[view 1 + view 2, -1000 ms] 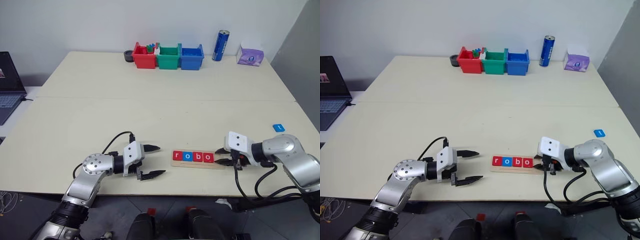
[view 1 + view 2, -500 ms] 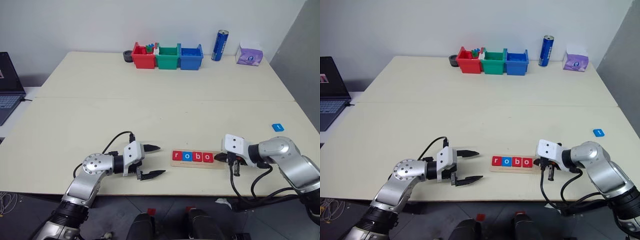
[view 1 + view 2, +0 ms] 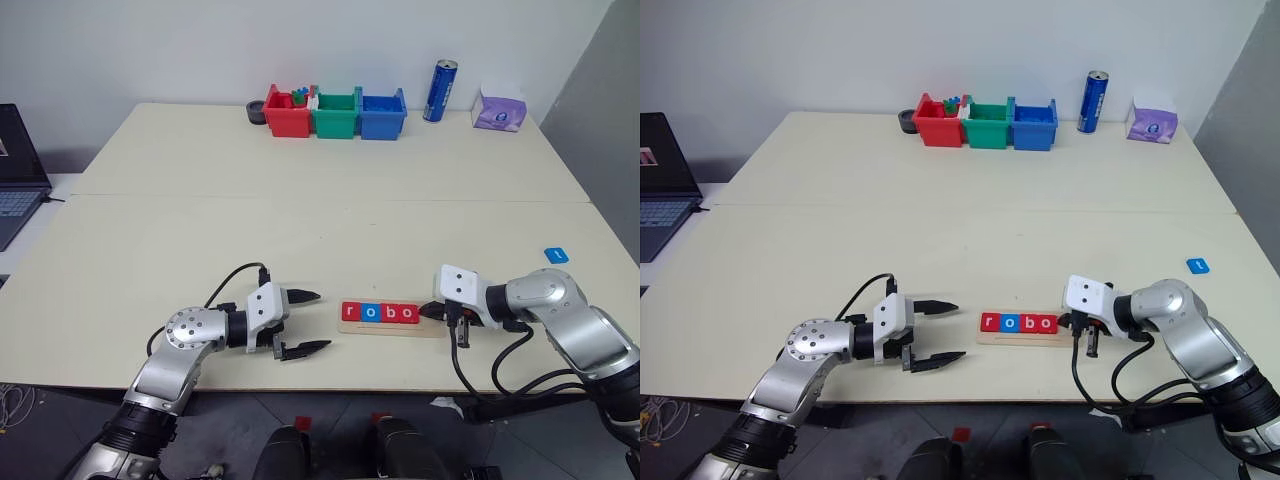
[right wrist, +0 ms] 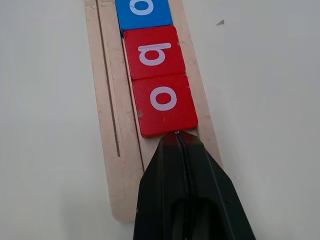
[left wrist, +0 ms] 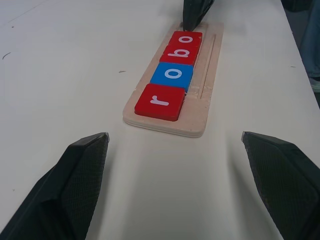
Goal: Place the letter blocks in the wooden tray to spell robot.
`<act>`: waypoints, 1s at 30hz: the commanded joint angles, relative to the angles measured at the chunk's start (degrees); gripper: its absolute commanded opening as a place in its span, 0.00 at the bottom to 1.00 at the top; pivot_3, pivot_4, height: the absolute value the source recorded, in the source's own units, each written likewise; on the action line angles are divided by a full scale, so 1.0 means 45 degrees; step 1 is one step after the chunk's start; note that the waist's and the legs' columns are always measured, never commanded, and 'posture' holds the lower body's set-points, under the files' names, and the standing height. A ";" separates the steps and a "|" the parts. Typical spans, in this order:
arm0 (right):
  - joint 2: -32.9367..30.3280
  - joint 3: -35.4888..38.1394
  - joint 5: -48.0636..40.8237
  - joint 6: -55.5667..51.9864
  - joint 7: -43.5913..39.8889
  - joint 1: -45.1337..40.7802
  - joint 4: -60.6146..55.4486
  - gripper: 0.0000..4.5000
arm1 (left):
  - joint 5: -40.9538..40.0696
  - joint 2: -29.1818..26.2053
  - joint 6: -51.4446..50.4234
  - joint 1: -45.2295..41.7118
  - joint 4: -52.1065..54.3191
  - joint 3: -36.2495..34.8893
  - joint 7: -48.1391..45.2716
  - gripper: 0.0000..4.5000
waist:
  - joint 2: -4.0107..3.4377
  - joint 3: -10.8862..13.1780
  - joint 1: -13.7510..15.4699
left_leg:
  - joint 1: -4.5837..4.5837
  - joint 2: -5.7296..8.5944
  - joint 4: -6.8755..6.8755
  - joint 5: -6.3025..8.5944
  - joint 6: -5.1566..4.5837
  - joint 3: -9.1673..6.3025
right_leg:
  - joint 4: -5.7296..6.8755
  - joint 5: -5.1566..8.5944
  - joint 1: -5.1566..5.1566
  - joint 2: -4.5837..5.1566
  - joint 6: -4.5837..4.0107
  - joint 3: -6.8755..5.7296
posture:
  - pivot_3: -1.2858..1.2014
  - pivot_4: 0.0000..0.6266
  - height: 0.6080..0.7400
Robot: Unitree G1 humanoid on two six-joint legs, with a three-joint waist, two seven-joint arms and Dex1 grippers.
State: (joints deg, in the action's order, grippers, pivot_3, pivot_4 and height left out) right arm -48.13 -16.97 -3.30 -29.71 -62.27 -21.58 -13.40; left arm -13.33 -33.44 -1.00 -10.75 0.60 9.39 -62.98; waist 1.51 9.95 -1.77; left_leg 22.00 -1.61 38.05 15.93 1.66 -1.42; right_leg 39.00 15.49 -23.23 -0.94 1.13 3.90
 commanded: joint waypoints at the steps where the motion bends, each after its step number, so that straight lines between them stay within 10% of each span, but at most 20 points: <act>1: -0.0177 0.0358 0.0050 0.0079 0.0076 -0.0252 -0.0390 0.01 | 0.0013 0.0048 0.0092 -0.0048 0.0414 0.0032 0.0086 1.00 | 0.0000 0.0000 0.0000 | 0.0000 0.0000 0.0000 0.0000 0.0000 0.0001 | 0.0000 0.0000 0.0000 0.0000 0.0000 0.0000 | 0.52 0.24 1.00; 7: -0.0161 0.3438 -0.1567 -0.1142 0.1097 0.0796 -0.1036 0.20 | -0.0009 0.0062 -0.0033 0.0022 0.0633 0.0012 0.0194 1.00 | 0.0001 0.0001 0.0018 | 0.0010 0.0002 0.0000 0.0000 0.0001 -0.0004 | -0.0002 -0.0001 0.0000 0.0003 -0.0002 -0.0004 | 0.52 0.24 1.00; 17: 0.2447 0.8381 -0.2278 -0.2040 0.5759 0.2293 -0.0229 0.97 | 0.0009 0.0233 -0.0016 -0.0161 0.0475 0.0135 0.0208 1.00 | -0.0003 -0.0003 0.0016 | 0.0004 0.0006 -0.0004 0.0000 0.0001 0.0007 | 0.0006 -0.0001 0.0001 0.0000 -0.0001 0.0012 | 0.52 0.24 1.00; 30: 0.1428 0.7687 -0.0340 0.0353 0.8579 -0.3436 1.0824 0.99 | 0.0112 0.0306 0.0267 -0.0295 0.0087 0.0168 0.0095 1.00 | -0.0017 -0.0001 -0.0080 | -0.0015 0.0015 -0.0020 -0.0001 -0.0001 0.0094 | 0.0001 -0.0015 -0.0004 -0.0019 -0.0007 0.0050 | 0.52 0.24 1.00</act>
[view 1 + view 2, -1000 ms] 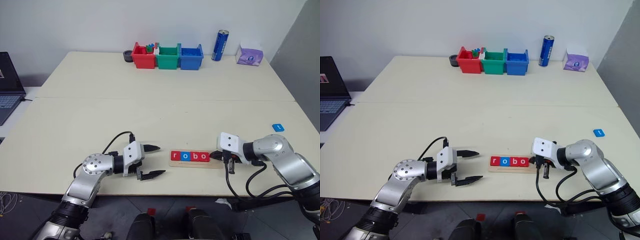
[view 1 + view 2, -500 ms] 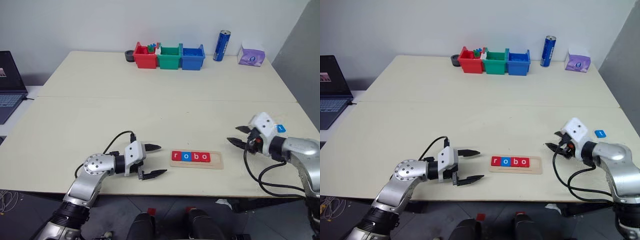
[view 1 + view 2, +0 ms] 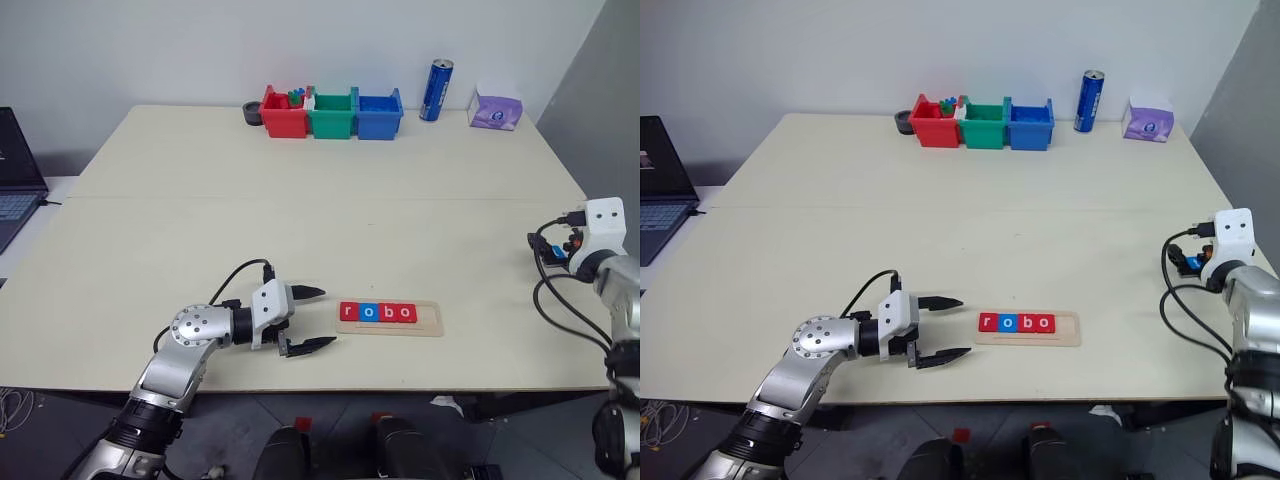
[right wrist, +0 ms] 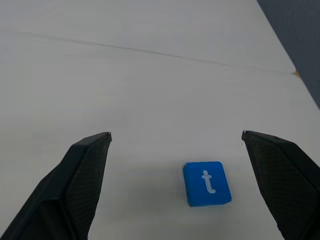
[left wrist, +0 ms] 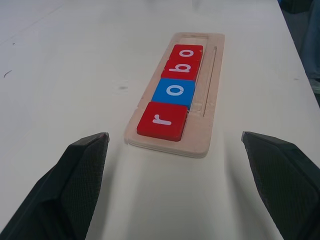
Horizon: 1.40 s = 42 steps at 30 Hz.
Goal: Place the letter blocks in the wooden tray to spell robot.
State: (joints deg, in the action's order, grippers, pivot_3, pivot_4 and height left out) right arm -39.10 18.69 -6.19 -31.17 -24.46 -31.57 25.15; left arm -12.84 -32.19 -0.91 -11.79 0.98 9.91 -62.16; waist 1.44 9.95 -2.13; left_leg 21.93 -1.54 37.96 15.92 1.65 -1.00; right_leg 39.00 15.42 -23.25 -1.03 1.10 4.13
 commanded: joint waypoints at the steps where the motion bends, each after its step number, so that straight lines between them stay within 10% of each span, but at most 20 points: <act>1: -0.0669 -0.0349 0.0409 0.0868 0.0198 -0.1705 0.3259 0.99 | 0.0017 0.0040 0.0280 -0.0074 -0.0043 0.0060 -0.0085 1.00 | -0.0004 0.0001 -0.0001 | -0.0002 0.0000 0.0002 0.0000 0.0000 0.0000 | 0.0001 0.0000 0.0000 0.0000 -0.0001 -0.0001 | 0.52 0.24 1.00; 12: -0.0878 -0.0767 0.0502 0.1423 0.0579 -0.3765 0.8352 0.99 | 0.0036 -0.0010 0.0517 0.0165 -0.0115 0.0010 -0.0006 1.00 | -0.0004 -0.0001 -0.0017 | 0.0009 -0.0003 0.0002 0.0002 -0.0003 0.0005 | -0.0006 -0.0002 0.0001 0.0022 -0.0002 0.0005 | 0.52 0.24 1.00; 23: -0.0577 0.0170 -0.0666 0.0294 0.1043 -0.3139 0.7741 0.32 | 0.0006 -0.0041 0.0545 0.0305 -0.0070 -0.0001 -0.0022 1.00 | -0.0002 -0.0003 0.0057 | 0.0009 -0.0002 0.0006 0.0002 -0.0003 -0.0005 | -0.0007 -0.0001 0.0011 0.0023 0.0000 -0.0002 | 0.52 0.24 1.00; 29: 0.0674 0.0971 -0.2186 -0.3287 0.1748 0.0135 -0.0092 0.32 | -0.0034 -0.0145 0.0488 0.0332 0.0013 -0.0053 -0.0065 1.00 | -0.0011 -0.0015 0.0073 | 0.0028 -0.0015 0.0000 0.0002 -0.0003 -0.0056 | -0.0006 0.0000 0.0006 0.0020 0.0000 -0.0003 | 0.52 0.24 1.00; 36: 0.5331 0.1171 -0.3851 -0.8037 0.4503 0.5360 -1.2361 0.32 | -0.0111 -0.0184 0.0213 0.0198 0.0213 -0.0035 -0.0162 1.00 | -0.0081 -0.0059 0.0022 | 0.0034 -0.0056 -0.0015 0.0003 -0.0001 -0.0125 | 0.0018 0.0015 -0.0007 0.0013 -0.0003 -0.0034 | 0.52 0.24 1.00; 42: 0.7553 -0.0488 -0.3225 -0.8717 0.5838 0.7414 -1.5118 0.32 | -0.0081 -0.0081 0.0096 -0.0135 0.0145 0.0101 -0.0388 1.00 | -0.0085 -0.0068 -0.0003 | 0.0013 -0.0027 0.0001 0.0000 0.0002 -0.0104 | 0.0009 0.0049 -0.0001 0.0006 0.0054 -0.0026 | 0.52 0.24 1.00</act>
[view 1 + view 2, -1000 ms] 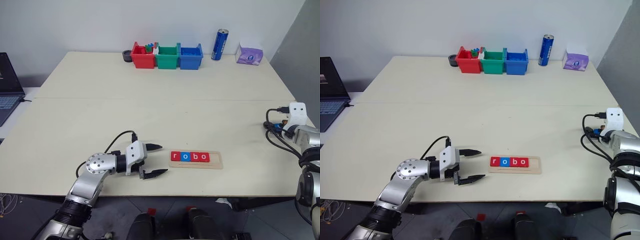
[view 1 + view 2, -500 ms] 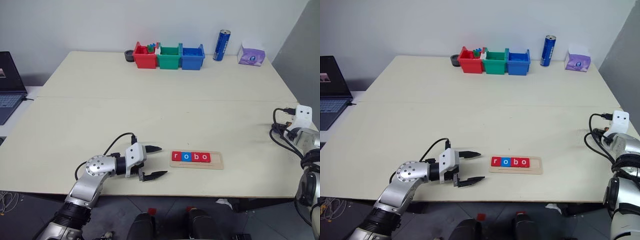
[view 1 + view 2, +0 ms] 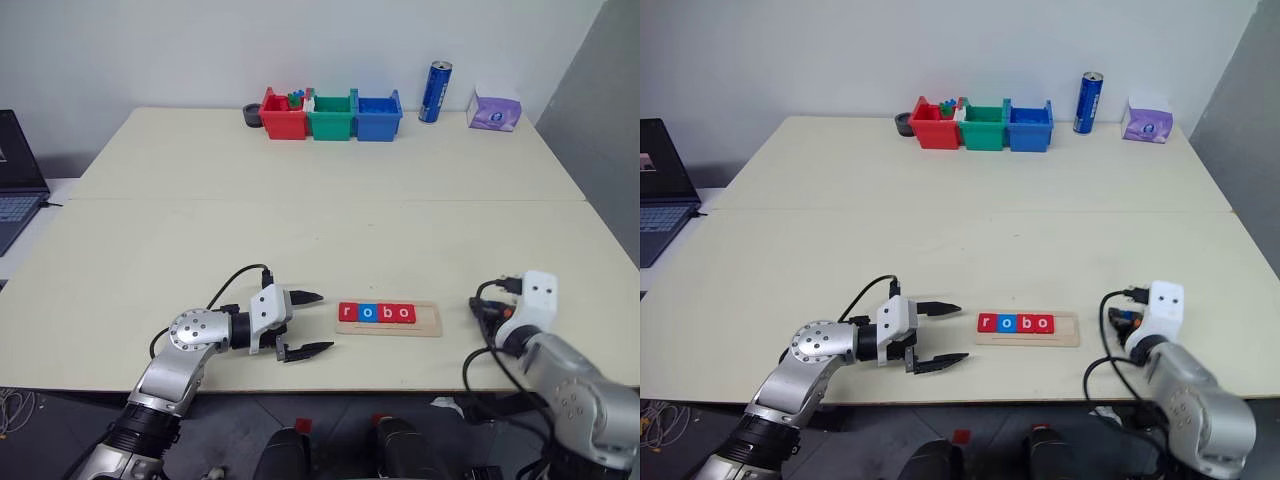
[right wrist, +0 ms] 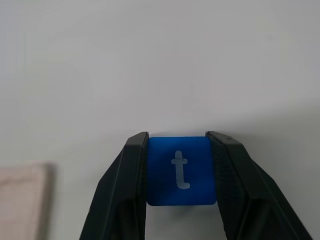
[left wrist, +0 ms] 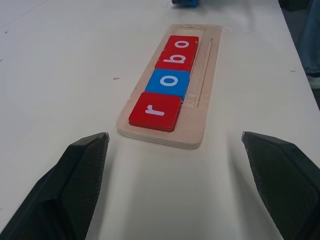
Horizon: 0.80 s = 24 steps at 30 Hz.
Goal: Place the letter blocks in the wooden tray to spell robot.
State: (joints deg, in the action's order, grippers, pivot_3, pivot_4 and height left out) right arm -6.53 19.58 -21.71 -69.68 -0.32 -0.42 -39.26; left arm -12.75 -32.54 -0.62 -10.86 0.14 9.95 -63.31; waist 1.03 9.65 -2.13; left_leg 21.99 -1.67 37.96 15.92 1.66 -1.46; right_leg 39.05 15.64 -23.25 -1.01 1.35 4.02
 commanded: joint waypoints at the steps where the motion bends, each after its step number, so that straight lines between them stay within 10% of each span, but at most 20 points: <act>1: 0.0533 -0.0772 0.0316 -0.0117 0.0619 0.0618 -0.0846 0.32 | -0.0099 0.0005 0.0012 -0.0387 0.0321 0.0094 -0.0160 1.00 | 0.0013 -0.0007 -0.0004 | -0.0002 0.0004 0.0008 0.0000 0.0000 0.0005 | -0.0006 -0.0003 0.0002 0.0003 0.0006 0.0007 | 0.52 0.24 1.00; 8: 0.0853 -0.0852 0.0764 0.1162 0.0791 0.0613 -0.0333 0.32 | -0.0085 -0.0001 -0.0013 -0.0525 0.0226 0.0079 -0.0266 1.00 | 0.0046 -0.0029 -0.0007 | -0.0008 0.0001 0.0002 0.0000 0.0000 0.0014 | -0.0016 -0.0004 0.0001 0.0002 0.0010 0.0010 | 0.52 0.24 1.00; 16: 0.0330 -0.1118 0.1171 0.2168 0.0886 -0.0540 -0.0995 0.99 | -0.0074 -0.0023 0.0086 -0.0379 0.0184 0.0010 -0.0216 1.00 | 0.0038 -0.0023 -0.0027 | 0.0000 0.0005 -0.0005 0.0001 -0.0001 0.0013 | -0.0017 -0.0002 -0.0008 0.0002 0.0010 0.0012 | 0.52 0.24 1.00; 24: -0.3759 -0.0930 -0.0195 0.2300 -0.3178 -0.1109 -0.0095 0.99 | 0.0008 0.0031 0.0595 -0.0334 -0.0396 -0.0015 -0.0258 1.00 | 0.0035 -0.0015 -0.0040 | 0.0011 0.0021 -0.0007 0.0002 -0.0002 0.0018 | -0.0031 0.0002 -0.0011 0.0013 0.0009 0.0012 | 0.52 0.24 1.00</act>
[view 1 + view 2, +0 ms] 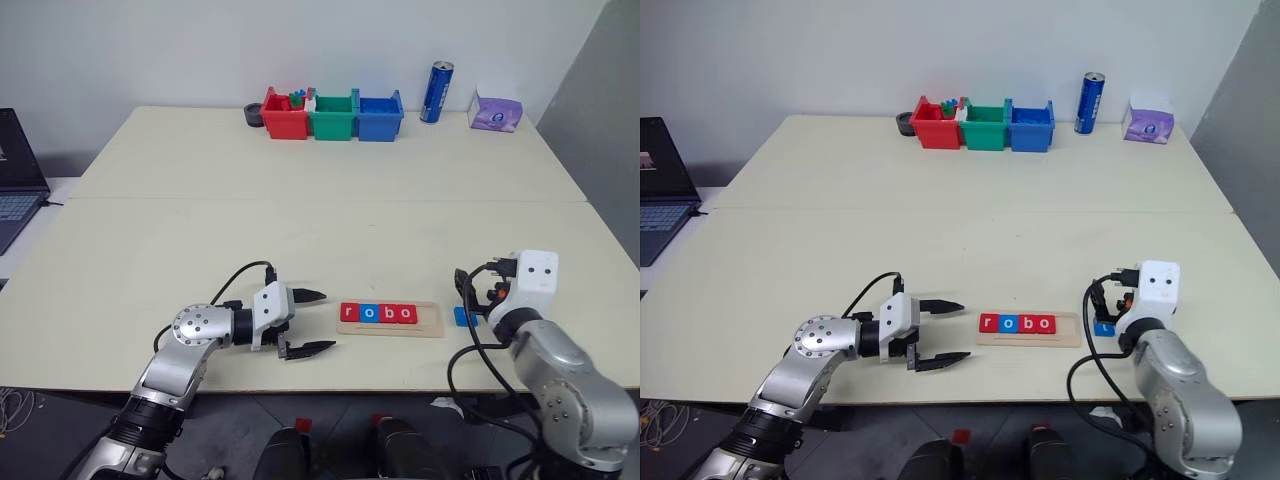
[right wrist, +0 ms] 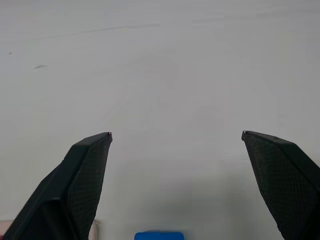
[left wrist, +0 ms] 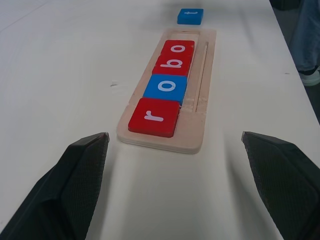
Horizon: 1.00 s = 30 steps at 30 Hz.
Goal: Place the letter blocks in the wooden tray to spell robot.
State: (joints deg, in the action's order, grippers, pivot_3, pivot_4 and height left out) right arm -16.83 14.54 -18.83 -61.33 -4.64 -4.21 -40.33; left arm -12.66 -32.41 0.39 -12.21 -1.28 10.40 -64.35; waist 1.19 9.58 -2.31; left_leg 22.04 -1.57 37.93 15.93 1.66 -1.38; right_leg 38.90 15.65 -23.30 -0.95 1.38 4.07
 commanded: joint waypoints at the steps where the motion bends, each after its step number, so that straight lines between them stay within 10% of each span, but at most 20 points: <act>1: -0.2370 0.0142 -0.1196 0.0620 -0.3285 -0.0261 0.0287 0.99 | 0.0000 0.0011 0.0450 -0.0051 -0.0172 -0.0106 -0.0040 1.00 | -0.0002 0.0006 -0.0001 | -0.0001 0.0000 0.0003 0.0000 -0.0001 0.0003 | -0.0002 0.0000 0.0002 0.0000 0.0000 0.0001 | 0.52 0.24 1.00; 10: -0.8259 -0.2024 -0.0722 0.5234 -1.0345 0.1084 0.2926 0.99 | 0.0093 0.0118 0.1046 -0.0178 -0.0805 0.0025 -0.0124 1.00 | 0.0026 0.0028 0.0082 | 0.0004 0.0003 -0.0003 0.0002 -0.0003 0.0013 | -0.0010 0.0005 0.0011 -0.0030 -0.0007 -0.0028 | 0.52 0.24 1.00; 24: -0.8711 -0.4533 0.1240 0.8022 -1.2968 -0.1660 0.7600 0.99 | 0.0035 -0.0074 0.0851 0.0103 -0.0231 -0.0052 0.0073 1.00 | 0.0044 0.0052 0.0112 | 0.0000 -0.0012 0.0008 0.0001 -0.0002 0.0020 | 0.0000 -0.0001 0.0011 -0.0012 0.0000 -0.0024 | 0.52 0.24 1.00; 30: -0.8524 -0.4756 0.1559 0.8116 -1.3226 -0.2044 0.8251 0.63 | 0.0007 -0.0143 0.0609 0.0115 0.0106 -0.0072 0.0128 1.00 | 0.0043 0.0055 0.0113 | -0.0005 -0.0008 0.0013 0.0001 -0.0002 0.0014 | 0.0002 -0.0002 0.0012 -0.0006 0.0001 -0.0017 | 0.52 0.24 1.00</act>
State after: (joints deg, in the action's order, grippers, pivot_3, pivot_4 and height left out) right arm -55.10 -6.67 -12.41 -25.34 -63.35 -12.81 -3.26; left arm -12.23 -32.45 3.10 -11.69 -3.28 10.87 -64.14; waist 1.38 9.83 -1.80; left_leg 22.02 -1.60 37.99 15.94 1.65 -1.32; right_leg 38.92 15.64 -23.24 -0.97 1.39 3.99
